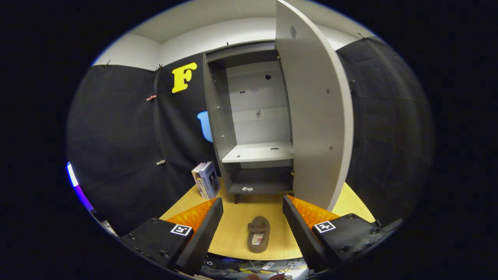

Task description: Open the shoe cabinet door, grab the shoes and put them into the shoe cabinet, then close the shoe cabinet door.

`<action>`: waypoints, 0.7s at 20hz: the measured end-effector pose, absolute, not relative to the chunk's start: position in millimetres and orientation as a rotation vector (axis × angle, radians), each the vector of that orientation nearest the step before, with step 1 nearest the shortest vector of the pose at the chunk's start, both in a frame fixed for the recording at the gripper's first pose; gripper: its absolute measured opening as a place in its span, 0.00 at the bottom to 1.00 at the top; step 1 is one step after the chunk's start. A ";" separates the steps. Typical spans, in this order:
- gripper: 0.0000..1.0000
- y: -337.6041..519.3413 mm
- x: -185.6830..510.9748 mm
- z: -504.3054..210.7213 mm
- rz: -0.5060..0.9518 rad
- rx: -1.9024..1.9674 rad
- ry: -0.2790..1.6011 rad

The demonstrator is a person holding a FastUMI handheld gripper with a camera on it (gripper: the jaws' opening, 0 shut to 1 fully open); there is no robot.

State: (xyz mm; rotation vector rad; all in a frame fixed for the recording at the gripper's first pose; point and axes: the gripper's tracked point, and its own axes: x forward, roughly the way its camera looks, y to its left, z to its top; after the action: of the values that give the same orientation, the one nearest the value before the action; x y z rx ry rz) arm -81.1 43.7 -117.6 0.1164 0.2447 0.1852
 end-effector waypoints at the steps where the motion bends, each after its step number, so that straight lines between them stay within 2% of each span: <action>1: 0.98 49.7 -75.0 -133.4 0.188 0.118 0.275; 8: 0.98 79.1 -56.9 -237.2 0.215 0.100 0.419; 14: 0.98 76.1 -49.7 -298.4 0.210 0.087 0.515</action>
State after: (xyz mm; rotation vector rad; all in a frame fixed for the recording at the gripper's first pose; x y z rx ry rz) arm -49.7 76.1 -298.4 0.0867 0.5145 0.2099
